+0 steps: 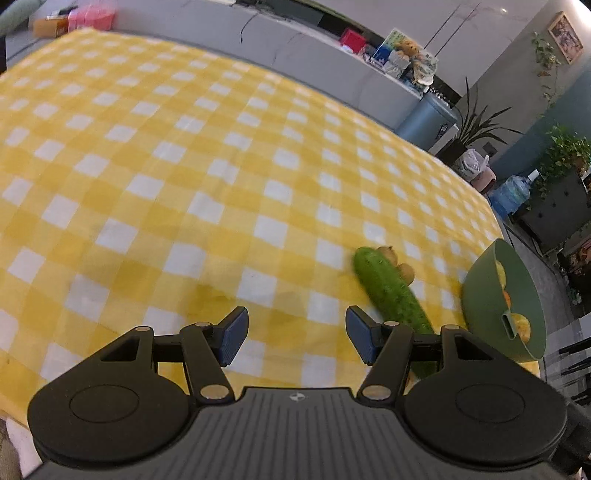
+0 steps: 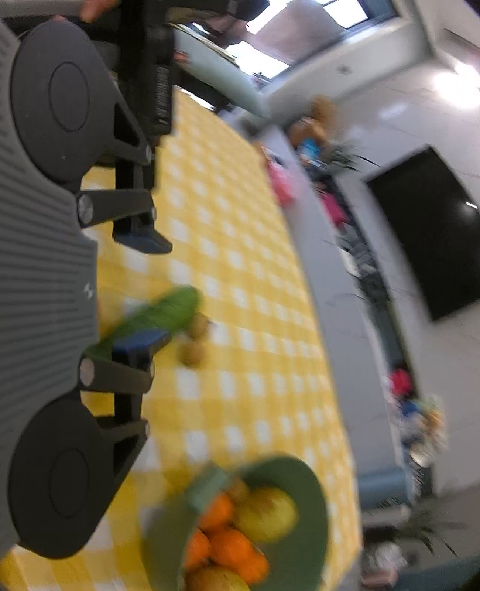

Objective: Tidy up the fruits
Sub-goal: 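Move both tools back toward the cucumber and the small brown fruits, then close the right tool on a small brown fruit while the left tool grasps another, then carry both small brown fruits over the colander and open both tools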

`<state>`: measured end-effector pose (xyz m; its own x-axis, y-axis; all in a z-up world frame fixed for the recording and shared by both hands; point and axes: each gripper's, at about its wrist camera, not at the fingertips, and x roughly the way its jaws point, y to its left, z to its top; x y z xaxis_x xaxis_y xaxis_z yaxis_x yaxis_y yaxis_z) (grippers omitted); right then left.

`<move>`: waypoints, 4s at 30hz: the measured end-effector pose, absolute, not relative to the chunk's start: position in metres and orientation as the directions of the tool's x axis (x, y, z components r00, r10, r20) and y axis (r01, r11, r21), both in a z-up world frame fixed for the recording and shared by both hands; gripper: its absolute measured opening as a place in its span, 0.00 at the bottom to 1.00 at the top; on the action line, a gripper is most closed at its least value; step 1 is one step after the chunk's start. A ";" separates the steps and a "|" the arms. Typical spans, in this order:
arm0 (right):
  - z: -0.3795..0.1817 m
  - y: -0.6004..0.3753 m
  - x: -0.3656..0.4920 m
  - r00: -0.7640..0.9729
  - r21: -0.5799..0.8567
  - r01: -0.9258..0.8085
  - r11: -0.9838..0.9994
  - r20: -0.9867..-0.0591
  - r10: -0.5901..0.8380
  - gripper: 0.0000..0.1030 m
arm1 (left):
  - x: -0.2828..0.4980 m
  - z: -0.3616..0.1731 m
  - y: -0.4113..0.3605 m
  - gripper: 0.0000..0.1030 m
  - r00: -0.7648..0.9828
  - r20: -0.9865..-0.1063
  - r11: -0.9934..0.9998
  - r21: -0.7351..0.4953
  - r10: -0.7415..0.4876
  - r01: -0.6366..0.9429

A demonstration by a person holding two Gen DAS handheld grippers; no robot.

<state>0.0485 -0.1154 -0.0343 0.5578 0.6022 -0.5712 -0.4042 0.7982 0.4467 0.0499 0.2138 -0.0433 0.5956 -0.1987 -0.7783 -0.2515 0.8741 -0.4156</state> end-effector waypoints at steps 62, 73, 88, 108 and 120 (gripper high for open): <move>-0.073 -0.066 0.150 0.498 0.072 -0.320 0.945 -0.835 0.233 0.21 | 0.058 -0.064 0.165 0.69 0.692 -0.682 0.920 -0.387 -0.238 -0.065; -0.049 -0.080 0.145 0.544 0.216 -0.339 0.916 -0.749 0.378 0.20 | 0.095 -0.048 0.171 0.68 0.729 -0.628 0.891 -0.451 -0.272 -0.057; -0.022 -0.130 0.164 0.618 0.443 -0.223 0.868 -0.625 0.478 0.20 | 0.183 -0.066 0.127 0.56 0.577 -0.786 0.961 -0.277 -0.220 -0.010; 0.000 -0.202 0.173 0.720 0.545 -0.114 0.830 -0.531 0.447 0.20 | 0.181 -0.068 0.081 0.29 0.605 -0.778 0.985 -0.136 -0.170 0.102; 0.002 -0.295 0.158 0.761 0.540 0.175 0.823 -0.604 0.234 0.20 | 0.175 0.005 0.053 0.28 0.696 -0.504 0.839 -0.470 -0.511 0.275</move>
